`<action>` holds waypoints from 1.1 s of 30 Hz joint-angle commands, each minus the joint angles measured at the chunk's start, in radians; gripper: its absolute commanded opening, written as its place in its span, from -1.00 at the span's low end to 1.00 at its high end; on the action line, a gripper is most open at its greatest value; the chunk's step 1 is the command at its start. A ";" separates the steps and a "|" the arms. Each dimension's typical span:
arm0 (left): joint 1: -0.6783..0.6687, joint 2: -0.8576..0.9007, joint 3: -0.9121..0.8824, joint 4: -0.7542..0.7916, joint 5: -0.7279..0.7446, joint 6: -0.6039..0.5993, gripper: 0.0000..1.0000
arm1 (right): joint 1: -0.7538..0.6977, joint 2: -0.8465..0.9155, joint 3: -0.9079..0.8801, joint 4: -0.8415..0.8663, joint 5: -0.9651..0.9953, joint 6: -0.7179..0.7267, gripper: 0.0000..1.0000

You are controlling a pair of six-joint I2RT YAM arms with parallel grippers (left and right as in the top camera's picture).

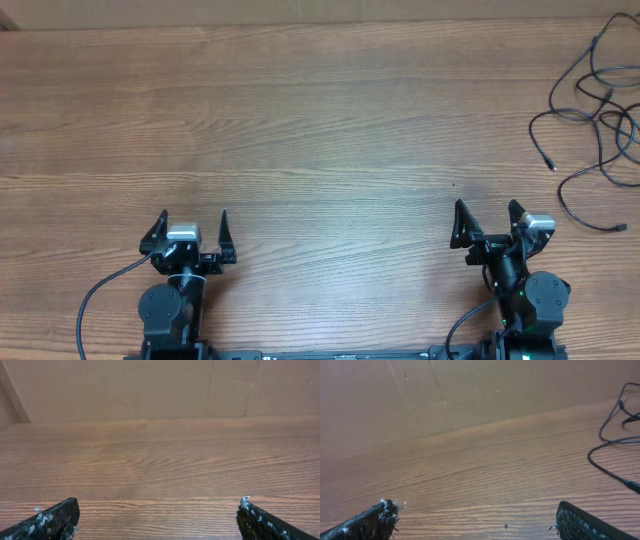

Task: Untangle cables

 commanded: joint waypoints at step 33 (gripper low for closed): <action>0.006 0.001 -0.003 -0.002 -0.010 -0.009 1.00 | 0.000 -0.014 -0.010 -0.003 0.051 -0.254 1.00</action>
